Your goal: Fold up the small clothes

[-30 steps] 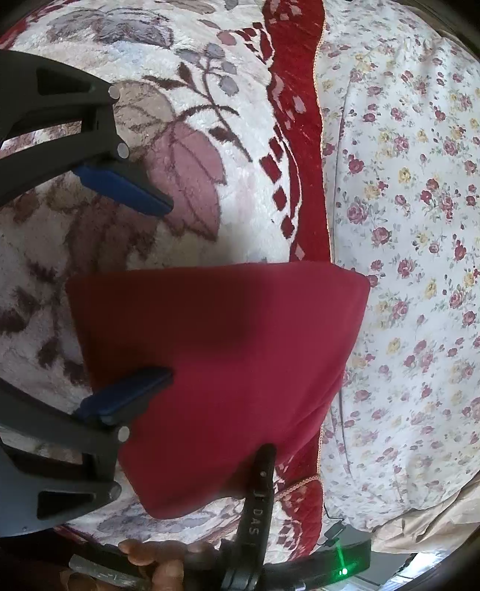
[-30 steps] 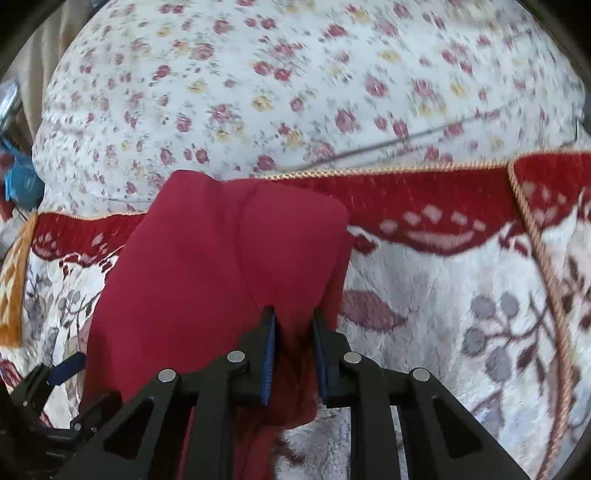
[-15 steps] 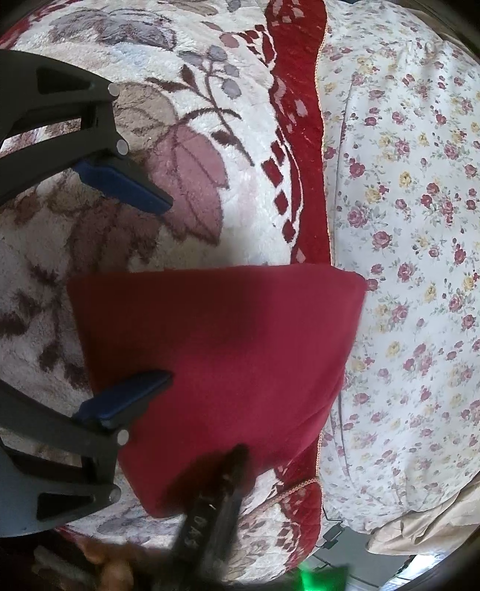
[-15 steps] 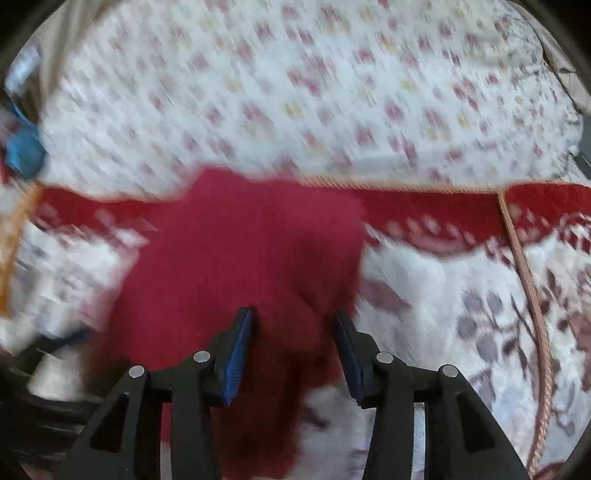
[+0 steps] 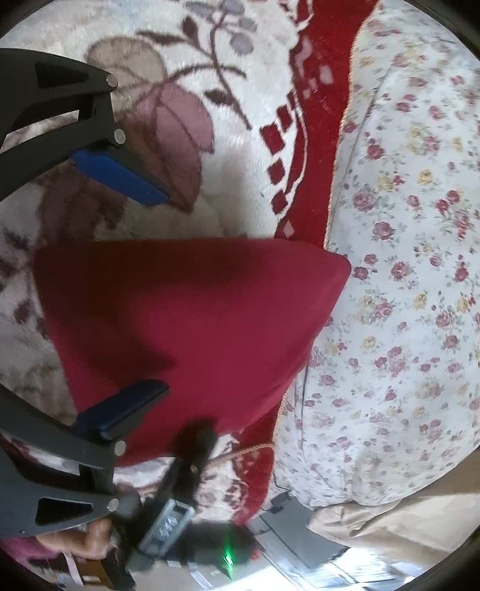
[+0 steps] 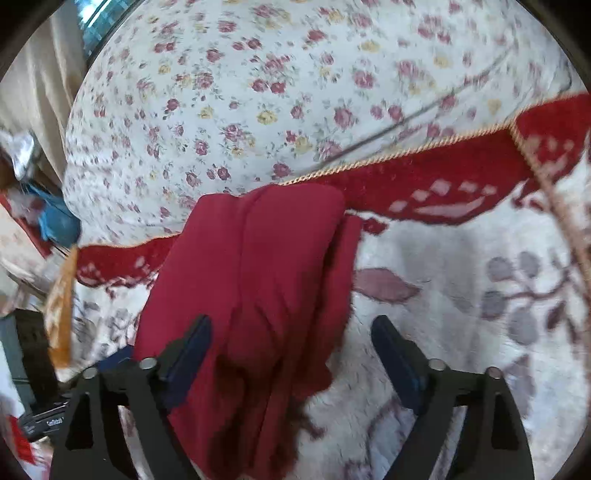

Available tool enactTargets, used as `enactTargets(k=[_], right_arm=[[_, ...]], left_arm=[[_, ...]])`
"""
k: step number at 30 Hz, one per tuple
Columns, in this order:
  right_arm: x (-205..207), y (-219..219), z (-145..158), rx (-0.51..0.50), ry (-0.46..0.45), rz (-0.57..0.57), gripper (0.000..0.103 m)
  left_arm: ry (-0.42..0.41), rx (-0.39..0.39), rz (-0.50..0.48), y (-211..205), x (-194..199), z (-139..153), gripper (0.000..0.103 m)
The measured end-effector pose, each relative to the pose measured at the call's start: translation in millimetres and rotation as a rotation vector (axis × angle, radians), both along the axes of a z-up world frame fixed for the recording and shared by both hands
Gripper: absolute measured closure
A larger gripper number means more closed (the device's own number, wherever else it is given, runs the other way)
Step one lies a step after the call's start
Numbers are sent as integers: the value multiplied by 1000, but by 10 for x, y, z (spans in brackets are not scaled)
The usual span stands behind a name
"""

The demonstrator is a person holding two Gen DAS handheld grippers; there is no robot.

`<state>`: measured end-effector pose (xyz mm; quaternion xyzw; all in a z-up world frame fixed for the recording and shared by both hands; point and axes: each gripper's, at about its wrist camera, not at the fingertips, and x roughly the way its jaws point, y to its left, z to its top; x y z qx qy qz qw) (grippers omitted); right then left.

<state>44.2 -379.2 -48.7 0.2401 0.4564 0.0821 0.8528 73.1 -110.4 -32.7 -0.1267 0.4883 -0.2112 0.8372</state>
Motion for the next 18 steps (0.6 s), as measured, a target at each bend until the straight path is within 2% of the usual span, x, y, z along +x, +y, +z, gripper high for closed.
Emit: enactTargets(k=[2,5,7,8,10,11,13,15,17,18], right_arm=[[96,6,-147,44,26,18,10],[150,62,-165,32,-29,42,6],[171,104,-178,17,-51,59,6],[175,122,-186,13,-68,61,7],[186,143,-191,23,-88,79,19],[198,168,-186,31,-89,90,27],[186,228,-134,-1,-110,99,38],[144,298,-28,-42,-135,110,54],[87,331,90,-31,-163,121,60],[42,348,155,-15,-176,126,63]], left_arm=[[27,-16,10,10,116,-71,8],[84,-37,12,25,248,-203,5],[64,-49,6,1,263,-220,2],[54,-30,-7,-44,258,-219,2],[33,-3,-36,-99,234,-214,3],[19,1,-48,-127,216,-205,14],[8,-1,-93,-194,173,-169,35],[-20,28,-92,-214,123,-100,42],[-19,13,-83,-161,83,-7,55],[-16,-10,-80,-91,47,55,57]])
